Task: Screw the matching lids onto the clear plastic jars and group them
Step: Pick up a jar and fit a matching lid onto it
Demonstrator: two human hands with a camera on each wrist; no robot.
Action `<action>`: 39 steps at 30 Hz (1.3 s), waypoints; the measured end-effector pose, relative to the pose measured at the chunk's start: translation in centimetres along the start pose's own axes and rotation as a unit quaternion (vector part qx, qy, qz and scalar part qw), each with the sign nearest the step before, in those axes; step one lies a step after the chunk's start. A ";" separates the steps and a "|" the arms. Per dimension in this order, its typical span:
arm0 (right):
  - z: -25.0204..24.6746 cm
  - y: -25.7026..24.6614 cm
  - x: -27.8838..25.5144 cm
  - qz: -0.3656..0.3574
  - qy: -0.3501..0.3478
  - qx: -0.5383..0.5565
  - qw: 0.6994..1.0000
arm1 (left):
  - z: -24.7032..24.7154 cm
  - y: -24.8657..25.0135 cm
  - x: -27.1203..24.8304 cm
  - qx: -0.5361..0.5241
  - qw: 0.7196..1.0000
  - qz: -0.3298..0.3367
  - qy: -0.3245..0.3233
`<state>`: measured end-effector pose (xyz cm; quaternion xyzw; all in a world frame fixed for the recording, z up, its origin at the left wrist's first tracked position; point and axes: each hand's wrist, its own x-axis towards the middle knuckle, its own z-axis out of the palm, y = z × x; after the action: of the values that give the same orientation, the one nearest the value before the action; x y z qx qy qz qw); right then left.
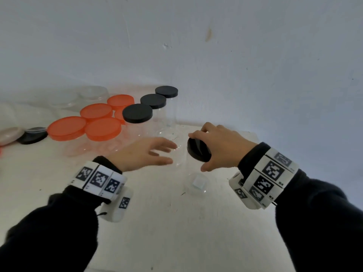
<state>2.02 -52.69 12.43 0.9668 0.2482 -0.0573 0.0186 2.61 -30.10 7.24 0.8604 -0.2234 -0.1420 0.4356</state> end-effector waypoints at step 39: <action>3.0 4.6 15.9 0.039 0.163 0.142 0.976 | -6.4 -5.5 7.9 0.346 0.902 -0.046 0.253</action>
<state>17.78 -49.35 7.63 0.9650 0.1990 0.0670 -0.1570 13.68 -26.88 6.13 0.9732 -0.1008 0.1469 0.1451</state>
